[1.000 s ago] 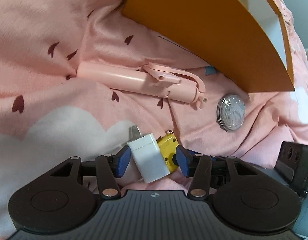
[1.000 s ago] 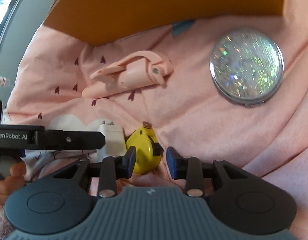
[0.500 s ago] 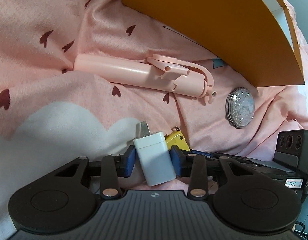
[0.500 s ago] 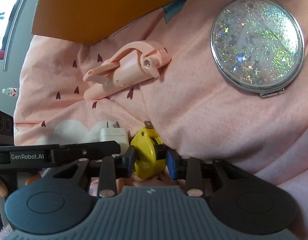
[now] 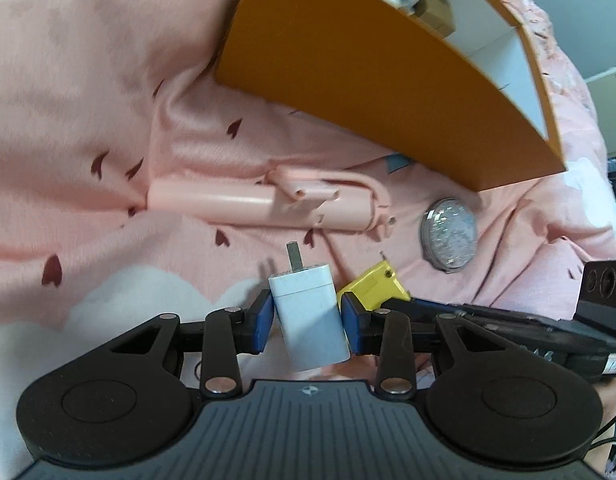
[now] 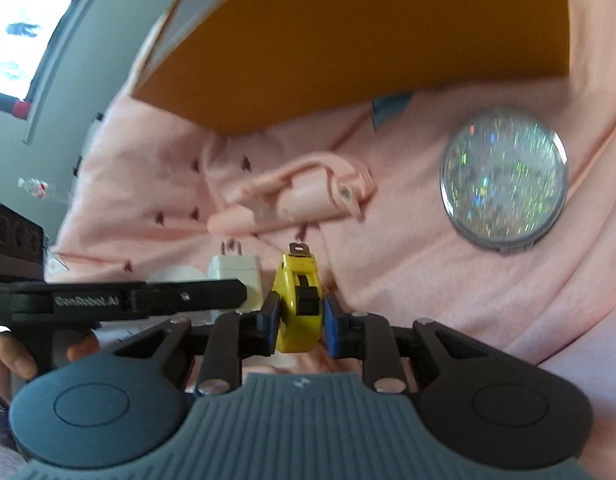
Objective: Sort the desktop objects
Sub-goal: 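Carry the white charger and yellow tape measure over the orange box, then open the right gripper to drop the tape measure into the box, then lower the white charger into the orange box and open the left gripper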
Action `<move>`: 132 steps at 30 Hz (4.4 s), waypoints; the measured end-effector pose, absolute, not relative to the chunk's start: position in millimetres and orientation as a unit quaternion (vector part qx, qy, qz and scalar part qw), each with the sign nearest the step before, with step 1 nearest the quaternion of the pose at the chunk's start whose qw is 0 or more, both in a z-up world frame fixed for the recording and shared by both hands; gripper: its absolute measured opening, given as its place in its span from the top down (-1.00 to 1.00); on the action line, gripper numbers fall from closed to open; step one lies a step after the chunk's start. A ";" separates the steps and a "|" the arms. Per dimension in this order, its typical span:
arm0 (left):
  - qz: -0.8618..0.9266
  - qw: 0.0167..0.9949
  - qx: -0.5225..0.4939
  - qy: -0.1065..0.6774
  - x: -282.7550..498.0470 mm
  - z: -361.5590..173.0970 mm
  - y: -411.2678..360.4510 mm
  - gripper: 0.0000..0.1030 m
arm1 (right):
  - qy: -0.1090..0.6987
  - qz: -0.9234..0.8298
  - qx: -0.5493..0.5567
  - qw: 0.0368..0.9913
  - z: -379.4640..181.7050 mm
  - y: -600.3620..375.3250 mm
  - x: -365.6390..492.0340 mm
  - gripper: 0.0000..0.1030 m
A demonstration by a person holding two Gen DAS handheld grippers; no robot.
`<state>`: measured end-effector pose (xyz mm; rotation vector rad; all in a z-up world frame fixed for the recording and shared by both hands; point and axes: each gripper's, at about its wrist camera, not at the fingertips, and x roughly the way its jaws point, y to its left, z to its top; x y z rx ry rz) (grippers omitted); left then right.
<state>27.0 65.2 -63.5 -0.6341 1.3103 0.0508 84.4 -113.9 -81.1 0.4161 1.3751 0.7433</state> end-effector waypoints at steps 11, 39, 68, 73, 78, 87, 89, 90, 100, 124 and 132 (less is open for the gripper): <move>-0.041 0.803 -0.257 0.537 39.1 -4.0 58.4 0.19 | 0.525 0.360 0.183 0.750 -0.2 -136.5 100.2 0.53; -0.018 0.852 -0.282 0.440 133.1 28.7 98.2 0.19 | 0.532 0.255 0.090 0.802 -15.8 -87.3 261.9 0.54; -0.015 0.842 -0.292 0.452 151.5 11.1 110.4 0.19 | 0.556 0.286 -0.081 0.776 -25.2 -53.3 282.6 0.36; -0.018 0.843 -0.294 0.451 151.5 12.2 111.1 0.19 | 0.557 0.331 -0.172 0.742 -34.0 -41.2 273.3 0.50; -0.023 0.844 -0.289 0.452 155.3 14.3 109.2 0.19 | 0.571 0.352 -0.196 0.716 -43.5 -36.8 273.8 0.77; -0.053 0.843 -0.253 0.472 174.2 12.9 86.9 0.19 | 0.560 0.342 -0.177 0.734 -42.1 -52.4 280.1 0.83; -0.061 0.842 -0.242 0.478 179.7 10.7 79.6 0.19 | 0.551 0.348 -0.154 0.743 -29.8 -64.3 277.2 0.82; -0.066 0.841 -0.236 0.482 183.0 9.0 75.3 0.19 | 0.542 0.350 -0.142 0.750 -21.7 -71.5 274.5 0.81; -0.074 0.821 -0.144 0.547 217.6 -28.5 27.7 0.19 | 0.477 0.291 -0.044 0.828 30.6 -153.0 244.6 0.74; -0.058 0.802 -0.055 0.592 219.6 -44.6 4.3 0.06 | 0.453 0.273 0.083 0.845 20.0 -193.4 208.1 0.73; -0.115 0.864 -0.039 0.489 150.3 29.7 15.6 0.04 | 0.410 0.291 0.125 0.855 40.3 -214.5 173.7 0.51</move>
